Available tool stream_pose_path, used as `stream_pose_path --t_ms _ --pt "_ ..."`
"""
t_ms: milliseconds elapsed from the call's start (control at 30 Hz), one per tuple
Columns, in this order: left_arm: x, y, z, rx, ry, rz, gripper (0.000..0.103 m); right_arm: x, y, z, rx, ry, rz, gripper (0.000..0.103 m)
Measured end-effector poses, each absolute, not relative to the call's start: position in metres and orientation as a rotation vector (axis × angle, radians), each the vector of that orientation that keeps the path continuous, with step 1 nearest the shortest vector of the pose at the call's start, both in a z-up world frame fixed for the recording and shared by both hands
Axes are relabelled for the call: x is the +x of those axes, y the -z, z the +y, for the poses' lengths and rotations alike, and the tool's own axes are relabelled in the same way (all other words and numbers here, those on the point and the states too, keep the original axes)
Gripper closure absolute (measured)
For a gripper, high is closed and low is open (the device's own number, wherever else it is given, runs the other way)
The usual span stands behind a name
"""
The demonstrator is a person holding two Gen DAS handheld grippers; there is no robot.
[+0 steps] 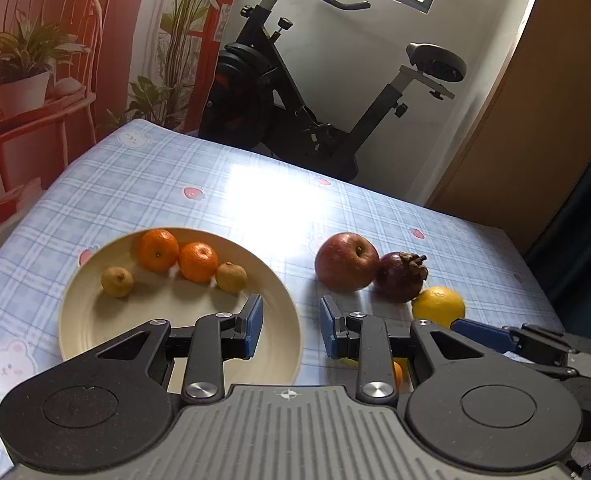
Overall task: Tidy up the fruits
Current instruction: 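Grasp a tangerine with the right gripper while the left gripper approaches another tangerine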
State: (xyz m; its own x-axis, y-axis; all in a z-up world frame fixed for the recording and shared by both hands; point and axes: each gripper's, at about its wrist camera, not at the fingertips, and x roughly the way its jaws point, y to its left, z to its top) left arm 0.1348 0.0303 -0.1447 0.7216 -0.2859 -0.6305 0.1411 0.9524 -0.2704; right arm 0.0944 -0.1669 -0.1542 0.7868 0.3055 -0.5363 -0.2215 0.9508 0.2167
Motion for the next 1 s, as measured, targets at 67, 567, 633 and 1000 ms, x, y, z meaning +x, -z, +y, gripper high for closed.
stream_pose_path --t_ms 67,567,633,1000 --pt "0.127 0.15 0.023 -0.208 0.232 0.732 0.07 0.085 0.163 -0.173 0.179 -0.273 0.612 0.063" --pt "0.091 0.168 0.001 -0.149 0.213 0.705 0.07 0.062 0.195 -0.161 0.161 -0.295 0.61 0.043" --pt "0.091 0.169 0.0 -0.145 0.214 0.71 0.07 0.064 0.198 -0.16 0.168 -0.3 0.619 0.041" --pt "0.092 0.177 0.0 -0.137 0.222 0.737 0.07 0.068 0.21 -0.147 0.116 -0.32 0.652 0.054"
